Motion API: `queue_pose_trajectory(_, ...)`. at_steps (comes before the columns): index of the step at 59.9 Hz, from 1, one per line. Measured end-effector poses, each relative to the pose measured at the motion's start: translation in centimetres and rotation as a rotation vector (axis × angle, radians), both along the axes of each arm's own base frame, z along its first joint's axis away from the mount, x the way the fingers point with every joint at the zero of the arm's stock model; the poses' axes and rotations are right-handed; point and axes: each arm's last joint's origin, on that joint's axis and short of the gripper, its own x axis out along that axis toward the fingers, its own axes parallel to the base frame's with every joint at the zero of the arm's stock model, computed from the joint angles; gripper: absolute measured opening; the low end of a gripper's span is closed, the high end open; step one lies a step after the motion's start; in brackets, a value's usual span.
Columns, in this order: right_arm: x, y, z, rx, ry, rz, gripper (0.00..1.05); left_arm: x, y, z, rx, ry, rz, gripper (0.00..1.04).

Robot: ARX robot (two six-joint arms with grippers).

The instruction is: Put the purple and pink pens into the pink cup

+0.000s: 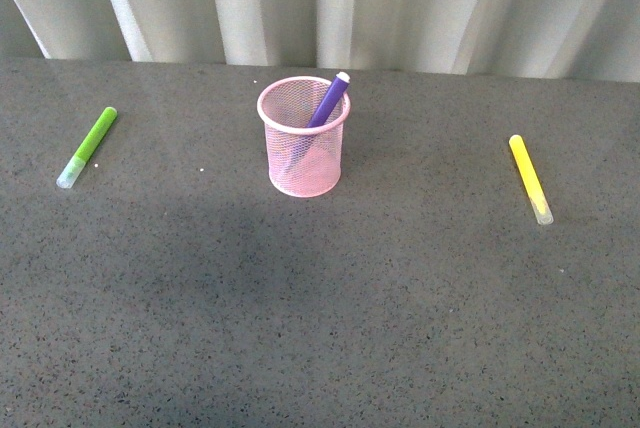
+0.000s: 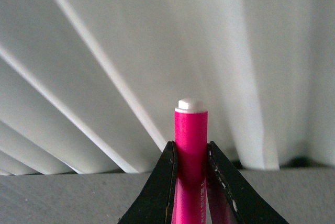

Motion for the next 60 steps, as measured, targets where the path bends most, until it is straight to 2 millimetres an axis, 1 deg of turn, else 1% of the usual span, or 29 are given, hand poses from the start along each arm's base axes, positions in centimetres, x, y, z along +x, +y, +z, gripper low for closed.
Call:
queue_pose_trajectory(5, -0.6, 1.4, -1.9, -0.049, -0.028, 0.066, 0.11, 0.0, 0.0, 0.0, 0.000, 0.000, 0.000, 0.98)
queue_pose_trajectory(10, -0.8, 2.9, -4.0, -0.086, -0.058, 0.127, 0.11, 0.0, 0.0, 0.0, 0.000, 0.000, 0.000, 0.98)
queue_pose_trajectory(15, -0.6, 4.1, -5.3, -0.103, -0.099, 0.165, 0.11, 0.0, 0.0, 0.0, 0.000, 0.000, 0.000, 0.98)
queue_pose_trajectory(21, 0.1, 5.2, -6.2, -0.113, -0.116, 0.186, 0.11, 0.0, 0.0, 0.0, 0.000, 0.000, 0.000, 0.98)
queue_pose_trajectory(35, 2.8, 8.0, -8.3, -0.136, -0.099, 0.227, 0.11, 0.0, 0.0, 0.0, 0.000, 0.000, 0.000, 0.98)
queue_pose_trajectory(42, 3.7, 9.4, -9.2, -0.137, -0.091, 0.257, 0.11, 0.0, 0.0, 0.0, 0.000, 0.000, 0.000, 0.98)
queue_pose_trajectory(48, 4.2, 10.6, -9.7, -0.134, -0.094, 0.283, 0.11, 0.0, 0.0, 0.0, 0.000, 0.000, 0.000, 0.98)
queue_pose_trajectory(52, 4.5, 11.8, -9.9, -0.133, -0.090, 0.302, 0.11, 0.0, 0.0, 0.0, 0.000, 0.000, 0.000, 0.98)
queue_pose_trajectory(60, 3.9, 13.0, -10.4, -0.126, -0.084, 0.341, 0.11, 0.0, 0.0, 0.0, 0.000, 0.000, 0.000, 0.98)
